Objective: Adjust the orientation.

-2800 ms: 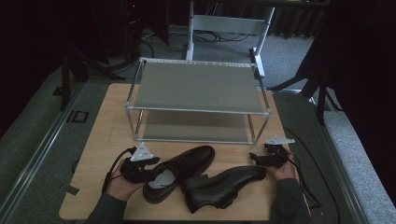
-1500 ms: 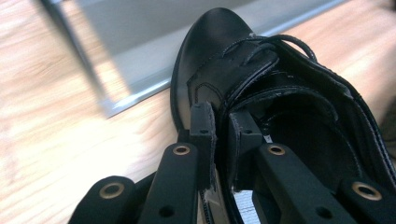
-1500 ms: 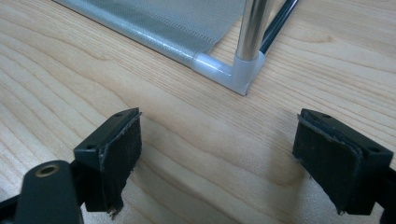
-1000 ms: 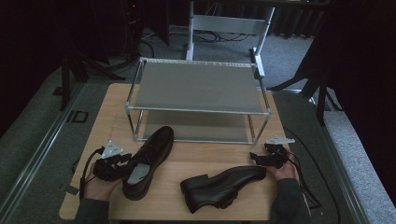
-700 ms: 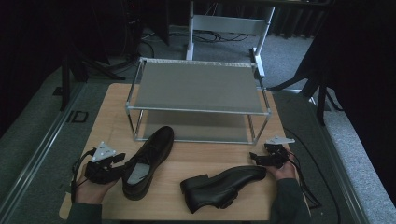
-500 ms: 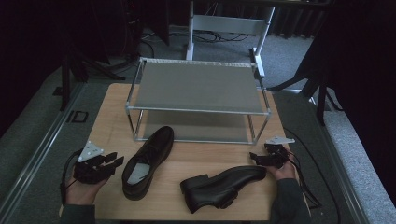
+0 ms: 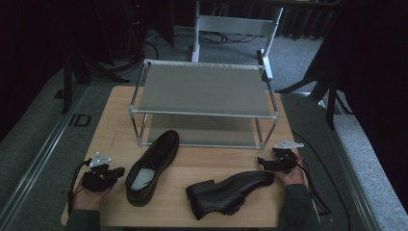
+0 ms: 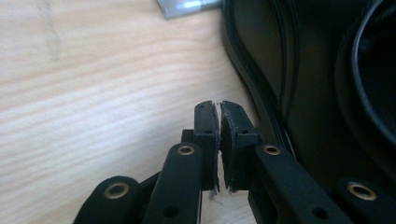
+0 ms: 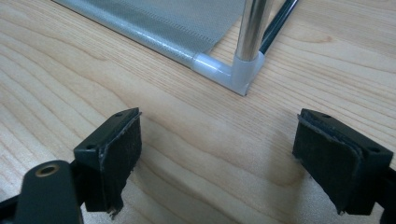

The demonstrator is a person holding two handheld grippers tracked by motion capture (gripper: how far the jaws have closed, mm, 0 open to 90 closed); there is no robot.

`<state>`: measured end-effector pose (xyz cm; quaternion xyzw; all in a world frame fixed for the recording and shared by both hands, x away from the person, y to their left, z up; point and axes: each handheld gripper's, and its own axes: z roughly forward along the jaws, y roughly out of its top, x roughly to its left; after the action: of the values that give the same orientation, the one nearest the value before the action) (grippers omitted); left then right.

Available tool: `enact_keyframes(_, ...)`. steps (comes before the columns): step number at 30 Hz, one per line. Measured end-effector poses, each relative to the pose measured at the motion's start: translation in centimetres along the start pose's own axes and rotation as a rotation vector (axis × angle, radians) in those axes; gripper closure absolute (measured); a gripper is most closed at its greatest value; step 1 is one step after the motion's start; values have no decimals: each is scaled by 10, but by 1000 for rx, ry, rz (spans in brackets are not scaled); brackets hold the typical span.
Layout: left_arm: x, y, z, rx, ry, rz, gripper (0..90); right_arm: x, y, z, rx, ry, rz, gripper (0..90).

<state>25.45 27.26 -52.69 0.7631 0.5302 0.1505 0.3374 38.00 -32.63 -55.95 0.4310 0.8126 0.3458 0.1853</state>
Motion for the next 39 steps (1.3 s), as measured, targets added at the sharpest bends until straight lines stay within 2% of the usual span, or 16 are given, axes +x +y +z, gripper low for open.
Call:
enact_keyframes(4,-5,-5,7,29,-15,12,865,0,0,0,0,-1,0,151)
enact_keyframes(7,-9,-7,9,34,-28,17,863,0,0,0,-3,-8,7,175)
enact_keyframes(8,-14,-9,11,35,-44,21,863,0,0,-1,-5,-14,14,205)
enact_keyframes(10,-18,-11,12,36,-46,33,873,0,1,-7,12,-41,40,392)
enact_keyframes(12,-18,-10,12,38,-47,33,872,-1,2,-14,13,-54,55,452)
enact_keyframes(14,-18,-11,12,35,-49,31,875,-1,3,-18,4,-59,63,460)
enact_keyframes(16,-20,-11,12,33,-40,31,892,1,6,-38,-53,-54,70,461)
enact_keyframes(20,-22,-11,12,31,-32,33,895,9,10,-64,-116,-63,48,464)
enact_keyframes(21,-22,-11,11,32,-30,33,895,10,10,-69,-129,-53,51,462)
enact_keyframes(26,-26,-12,11,33,-24,40,897,19,11,-91,-161,-44,40,450)
enact_keyframes(29,-29,-13,11,35,-34,51,897,26,10,-104,-176,-34,21,451)
enact_keyframes(33,-34,-12,11,40,-39,62,897,35,9,-121,-175,2,10,449)
enact_keyframes(39,-39,-12,12,42,-55,74,897,56,3,-133,-129,16,-66,428)
